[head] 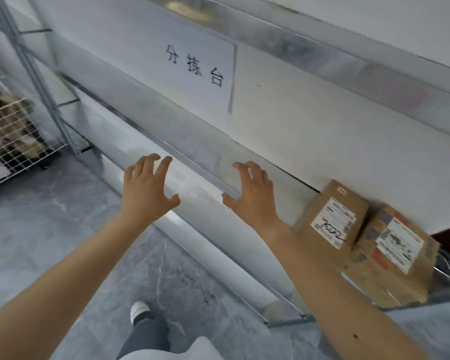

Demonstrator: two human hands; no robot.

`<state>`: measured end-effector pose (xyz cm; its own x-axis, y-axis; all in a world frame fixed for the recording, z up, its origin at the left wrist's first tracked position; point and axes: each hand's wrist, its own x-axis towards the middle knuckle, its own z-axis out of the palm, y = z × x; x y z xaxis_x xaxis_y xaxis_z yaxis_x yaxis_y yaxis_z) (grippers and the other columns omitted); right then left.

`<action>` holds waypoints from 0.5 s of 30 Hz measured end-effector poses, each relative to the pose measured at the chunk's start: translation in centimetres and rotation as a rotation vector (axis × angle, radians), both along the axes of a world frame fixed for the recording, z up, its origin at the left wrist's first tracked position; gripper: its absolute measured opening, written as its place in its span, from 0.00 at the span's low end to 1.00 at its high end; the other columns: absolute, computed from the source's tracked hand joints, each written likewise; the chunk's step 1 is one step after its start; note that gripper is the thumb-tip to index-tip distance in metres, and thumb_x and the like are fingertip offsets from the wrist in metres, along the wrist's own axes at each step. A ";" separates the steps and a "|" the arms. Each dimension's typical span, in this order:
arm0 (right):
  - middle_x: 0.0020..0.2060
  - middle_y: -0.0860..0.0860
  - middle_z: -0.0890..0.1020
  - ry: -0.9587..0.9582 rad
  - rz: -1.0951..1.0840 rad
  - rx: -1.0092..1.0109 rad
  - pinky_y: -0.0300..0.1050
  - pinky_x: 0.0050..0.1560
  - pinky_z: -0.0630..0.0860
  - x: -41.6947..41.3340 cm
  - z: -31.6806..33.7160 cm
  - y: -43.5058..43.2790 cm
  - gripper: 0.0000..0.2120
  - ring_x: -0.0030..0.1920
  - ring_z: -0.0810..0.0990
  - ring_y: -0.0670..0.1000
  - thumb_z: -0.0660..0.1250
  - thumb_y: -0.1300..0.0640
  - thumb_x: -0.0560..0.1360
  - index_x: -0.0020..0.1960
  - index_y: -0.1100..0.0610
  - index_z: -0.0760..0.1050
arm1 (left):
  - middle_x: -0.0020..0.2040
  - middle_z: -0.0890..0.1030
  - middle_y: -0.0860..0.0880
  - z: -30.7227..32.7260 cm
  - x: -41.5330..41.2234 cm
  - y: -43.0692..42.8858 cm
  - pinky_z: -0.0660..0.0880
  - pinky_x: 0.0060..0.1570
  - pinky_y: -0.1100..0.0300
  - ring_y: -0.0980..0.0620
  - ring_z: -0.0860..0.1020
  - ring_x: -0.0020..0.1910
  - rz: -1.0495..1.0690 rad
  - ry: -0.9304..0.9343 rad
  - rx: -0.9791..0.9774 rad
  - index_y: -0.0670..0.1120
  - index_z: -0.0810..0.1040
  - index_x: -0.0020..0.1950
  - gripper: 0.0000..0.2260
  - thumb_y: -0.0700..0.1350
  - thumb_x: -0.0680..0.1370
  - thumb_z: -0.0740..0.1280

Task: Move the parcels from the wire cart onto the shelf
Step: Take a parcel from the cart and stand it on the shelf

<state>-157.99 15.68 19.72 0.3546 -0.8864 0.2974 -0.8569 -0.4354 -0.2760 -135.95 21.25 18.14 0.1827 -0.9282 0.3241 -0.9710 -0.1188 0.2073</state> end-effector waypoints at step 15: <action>0.72 0.53 0.66 0.135 0.439 0.076 0.57 0.67 0.64 26.7 -0.3 -9.3 0.32 0.71 0.64 0.57 0.71 0.49 0.71 0.72 0.54 0.65 | 0.72 0.62 0.44 -1.5 24.0 -0.4 0.58 0.68 0.43 0.40 0.58 0.72 0.425 -0.067 0.167 0.47 0.59 0.75 0.41 0.58 0.67 0.72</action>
<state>-131.24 6.34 19.47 0.7324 -0.6610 0.1630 -0.6262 -0.7480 -0.2199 -111.97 20.85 16.68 0.5422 -0.8159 0.2007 -0.8395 -0.5359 0.0895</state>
